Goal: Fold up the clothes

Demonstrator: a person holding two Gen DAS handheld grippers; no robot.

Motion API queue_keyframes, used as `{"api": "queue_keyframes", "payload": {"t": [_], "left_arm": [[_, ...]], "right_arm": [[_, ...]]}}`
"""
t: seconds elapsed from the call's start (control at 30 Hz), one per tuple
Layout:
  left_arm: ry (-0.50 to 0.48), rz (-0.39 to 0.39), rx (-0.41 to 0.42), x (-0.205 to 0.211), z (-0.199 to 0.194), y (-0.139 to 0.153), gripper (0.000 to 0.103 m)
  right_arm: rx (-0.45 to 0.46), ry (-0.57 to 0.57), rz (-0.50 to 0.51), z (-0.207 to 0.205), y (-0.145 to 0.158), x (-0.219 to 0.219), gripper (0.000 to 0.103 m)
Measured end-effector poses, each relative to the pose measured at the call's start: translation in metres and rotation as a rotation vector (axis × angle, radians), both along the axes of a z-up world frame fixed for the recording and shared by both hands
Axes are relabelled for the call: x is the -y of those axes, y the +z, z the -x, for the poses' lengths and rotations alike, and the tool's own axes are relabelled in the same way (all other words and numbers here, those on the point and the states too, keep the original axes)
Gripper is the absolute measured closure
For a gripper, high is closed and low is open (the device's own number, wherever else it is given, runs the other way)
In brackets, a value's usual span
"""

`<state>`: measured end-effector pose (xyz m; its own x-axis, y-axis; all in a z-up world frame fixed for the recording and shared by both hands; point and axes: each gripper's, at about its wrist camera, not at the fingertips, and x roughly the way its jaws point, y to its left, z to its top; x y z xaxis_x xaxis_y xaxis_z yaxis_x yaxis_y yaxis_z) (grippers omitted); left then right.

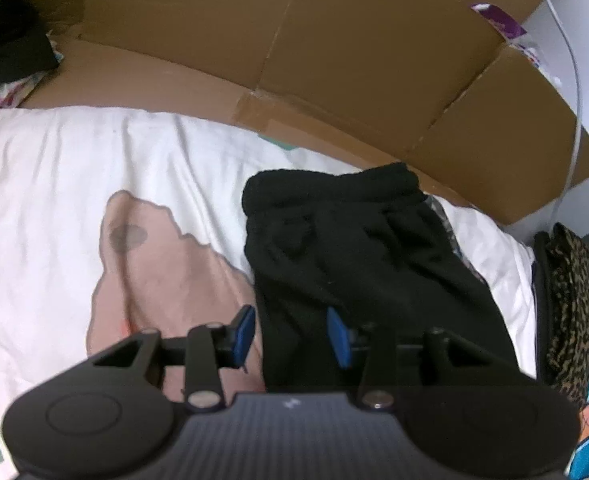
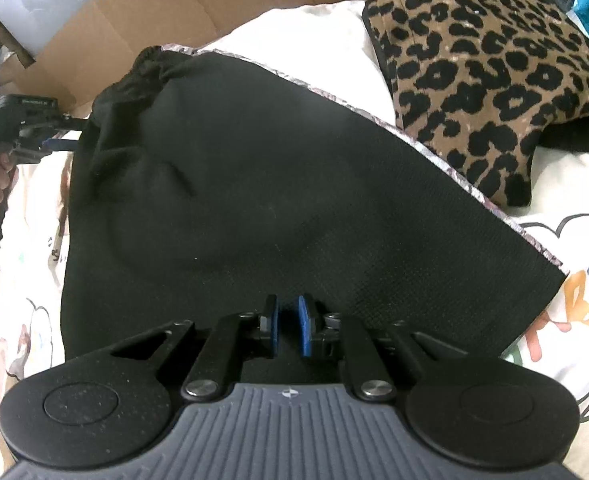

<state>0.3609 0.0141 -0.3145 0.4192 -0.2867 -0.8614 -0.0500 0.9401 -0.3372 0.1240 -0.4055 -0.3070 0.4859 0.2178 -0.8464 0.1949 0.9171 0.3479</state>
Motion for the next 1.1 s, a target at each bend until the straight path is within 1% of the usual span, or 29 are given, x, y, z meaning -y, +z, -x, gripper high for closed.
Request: {"api": "queue_keyframes", "payload": {"t": [0.1, 0.17, 0.23, 0.33, 0.37, 0.4, 0.47, 0.5, 0.53, 0.6, 0.7, 0.77, 0.8, 0.83, 0.9, 1.03, 1.1], "left_arm": [[0.007, 0.008, -0.017, -0.001, 0.0, -0.004, 0.061], [0.015, 0.016, -0.021, -0.003, 0.001, -0.006, 0.061], [0.028, 0.037, -0.021, -0.006, 0.002, -0.006, 0.061], [0.033, 0.041, -0.016, -0.008, 0.001, -0.006, 0.062], [0.032, 0.033, -0.013, -0.007, 0.001, -0.006, 0.064], [0.038, 0.025, -0.002, -0.008, 0.002, -0.005, 0.075], [0.058, 0.014, 0.021, -0.012, 0.004, -0.004, 0.085], [0.066, 0.009, 0.02, -0.015, 0.004, -0.005, 0.086], [0.073, 0.001, 0.015, -0.017, 0.005, -0.005, 0.09], [0.085, 0.001, -0.009, -0.022, 0.005, -0.009, 0.093], [0.082, 0.059, -0.049, -0.026, 0.005, -0.016, 0.093], [0.071, 0.1, -0.062, -0.023, 0.005, -0.019, 0.091], [0.07, 0.108, -0.062, -0.021, 0.005, -0.018, 0.088], [0.068, 0.117, -0.061, -0.018, 0.006, -0.018, 0.082], [0.068, 0.124, -0.059, -0.014, 0.005, -0.018, 0.078], [0.08, 0.154, -0.075, -0.012, 0.003, -0.022, 0.077], [0.083, 0.152, -0.084, -0.009, 0.003, -0.026, 0.077]], "right_arm": [[-0.002, -0.003, -0.003, 0.001, -0.001, 0.0, 0.091], [0.003, -0.001, -0.004, 0.002, 0.001, 0.0, 0.087], [0.004, 0.001, -0.001, 0.003, 0.001, 0.001, 0.08], [0.004, 0.003, -0.002, 0.004, 0.0, 0.001, 0.08], [0.003, 0.003, -0.001, 0.005, 0.0, 0.001, 0.08], [0.004, 0.004, 0.0, 0.004, 0.0, 0.001, 0.08], [0.004, 0.005, 0.0, 0.004, 0.0, 0.001, 0.08], [0.004, 0.006, 0.0, 0.004, 0.0, 0.001, 0.08], [0.005, 0.006, 0.0, 0.004, 0.0, 0.001, 0.08], [0.005, 0.007, -0.001, 0.005, -0.001, 0.001, 0.08], [0.003, 0.009, 0.002, 0.003, -0.001, 0.001, 0.08], [0.003, 0.008, 0.002, 0.003, -0.001, 0.001, 0.079], [0.003, 0.008, 0.002, 0.003, -0.001, 0.001, 0.079], [0.004, 0.009, 0.002, 0.003, -0.001, 0.001, 0.079], [0.004, 0.01, 0.0, 0.004, -0.001, 0.002, 0.079], [0.004, 0.011, -0.005, 0.004, -0.003, 0.003, 0.079], [0.003, 0.013, -0.007, 0.003, -0.004, 0.002, 0.079]]}}
